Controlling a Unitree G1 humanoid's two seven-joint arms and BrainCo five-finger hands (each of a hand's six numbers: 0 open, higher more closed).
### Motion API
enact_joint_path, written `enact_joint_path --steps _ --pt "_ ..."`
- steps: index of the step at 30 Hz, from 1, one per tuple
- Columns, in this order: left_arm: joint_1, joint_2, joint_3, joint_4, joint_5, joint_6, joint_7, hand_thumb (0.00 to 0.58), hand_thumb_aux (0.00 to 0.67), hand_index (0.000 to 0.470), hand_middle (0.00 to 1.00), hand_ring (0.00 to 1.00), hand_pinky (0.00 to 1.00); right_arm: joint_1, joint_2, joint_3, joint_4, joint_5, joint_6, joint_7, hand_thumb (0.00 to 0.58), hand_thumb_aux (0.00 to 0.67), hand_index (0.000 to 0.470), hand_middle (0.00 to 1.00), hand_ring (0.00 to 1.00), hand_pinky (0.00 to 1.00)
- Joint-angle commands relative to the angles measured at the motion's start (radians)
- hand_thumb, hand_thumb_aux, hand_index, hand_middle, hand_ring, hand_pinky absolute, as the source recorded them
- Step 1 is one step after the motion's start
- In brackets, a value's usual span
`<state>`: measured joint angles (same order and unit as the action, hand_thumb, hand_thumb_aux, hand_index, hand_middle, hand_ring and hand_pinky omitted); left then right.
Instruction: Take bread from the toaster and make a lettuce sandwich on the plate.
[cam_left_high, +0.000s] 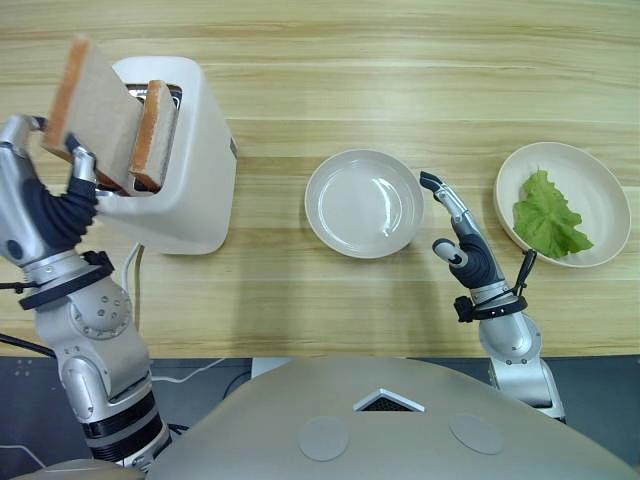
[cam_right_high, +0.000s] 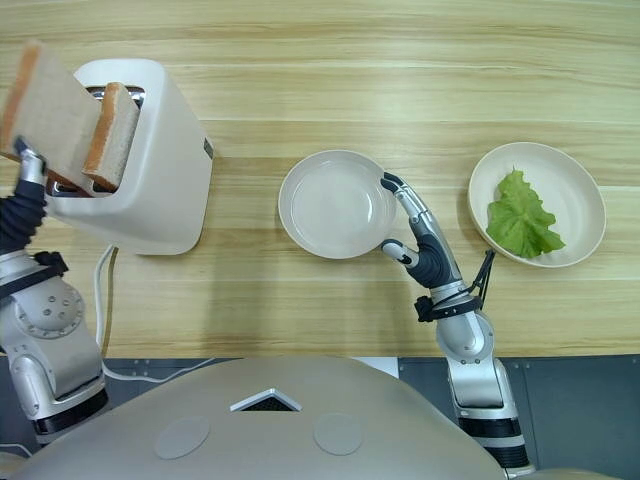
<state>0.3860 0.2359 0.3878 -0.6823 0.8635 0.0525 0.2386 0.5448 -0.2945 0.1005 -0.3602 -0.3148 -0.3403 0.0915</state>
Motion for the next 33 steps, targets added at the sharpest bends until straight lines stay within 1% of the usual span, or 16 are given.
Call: enact_joint_path --steps 1,6,9,11,13,16,19,22,25,27,28,31,33 --pt "-0.035 0.002 0.037 -0.058 -0.054 -0.025 0.017 0.58 0.67 0.47 1.0 1.0 1.0 -0.005 0.003 -0.002 0.003 0.002 0.0 0.002 0.0 0.0 0.0 0.0 0.0 0.0" --pt "-0.067 -0.021 0.093 -0.084 -0.147 -0.069 0.072 0.58 0.67 0.47 1.0 1.0 1.0 -0.008 0.004 0.001 0.005 0.002 -0.002 0.001 0.0 0.0 0.0 0.0 0.0 0.0" --pt "-0.101 -0.03 0.144 -0.146 -0.218 -0.086 0.091 0.58 0.67 0.47 1.0 1.0 1.0 -0.015 0.006 -0.003 0.003 0.001 -0.011 -0.005 0.0 0.0 0.0 0.0 0.0 0.0" --pt "-0.122 -0.044 0.147 -0.2 -0.272 -0.093 0.082 0.58 0.67 0.47 1.0 1.0 1.0 -0.023 0.009 -0.011 -0.007 0.007 -0.017 -0.01 0.0 0.0 0.0 0.0 0.0 0.0" --pt "-0.142 -0.07 0.111 -0.262 -0.326 -0.082 0.052 0.58 0.67 0.47 1.0 1.0 1.0 -0.033 0.014 -0.022 -0.03 0.016 -0.02 -0.014 0.0 0.0 0.0 0.0 0.0 0.0" --pt "-0.178 -0.131 -0.022 -0.349 -0.397 -0.046 -0.018 0.58 0.67 0.47 1.0 1.0 1.0 -0.058 0.02 -0.047 -0.056 0.035 -0.016 -0.018 0.0 0.0 0.0 0.0 0.0 0.0" --pt "-0.183 -0.22 -0.242 -0.364 -0.442 -0.018 -0.083 0.58 0.67 0.47 1.0 1.0 1.0 -0.103 0.024 -0.102 -0.09 0.09 0.034 -0.015 0.0 0.0 0.0 0.0 0.0 0.0" --pt "-0.124 -0.293 -0.492 -0.333 -0.494 0.057 -0.133 0.58 0.67 0.47 1.0 1.0 1.0 -0.162 0.006 -0.164 -0.118 0.132 0.112 0.004 0.0 0.0 0.0 0.0 0.0 0.0" --pt "-0.065 -0.342 -0.678 -0.199 -0.551 0.089 -0.141 0.58 0.67 0.47 1.0 1.0 1.0 -0.251 -0.068 -0.274 -0.094 0.137 0.225 0.032 0.0 0.0 0.0 0.0 0.0 0.0" --pt "-0.054 -0.35 -0.757 -0.095 -0.577 0.082 -0.131 0.58 0.67 0.47 1.0 1.0 1.0 -0.296 -0.133 -0.346 -0.03 0.113 0.269 0.038 0.0 0.0 0.0 0.0 0.0 0.0" --pt "-0.059 -0.349 -0.79 -0.04 -0.577 0.065 -0.121 0.58 0.67 0.47 1.0 1.0 1.0 -0.312 -0.165 -0.376 0.017 0.095 0.274 0.033 0.0 0.0 0.0 0.0 0.0 0.0" --pt "-0.09 -0.356 -0.855 0.179 -0.592 -0.022 -0.086 0.58 0.67 0.47 1.0 1.0 1.0 -0.342 -0.264 -0.425 0.206 0.021 0.229 -0.006 0.0 0.0 0.0 0.0 0.0 0.0" --pt "-0.139 -0.336 -0.878 0.372 -0.548 -0.114 -0.046 0.58 0.67 0.47 1.0 1.0 1.0 -0.348 -0.341 -0.413 0.356 -0.086 0.16 -0.083 0.0 0.0 0.0 0.0 0.0 0.0"
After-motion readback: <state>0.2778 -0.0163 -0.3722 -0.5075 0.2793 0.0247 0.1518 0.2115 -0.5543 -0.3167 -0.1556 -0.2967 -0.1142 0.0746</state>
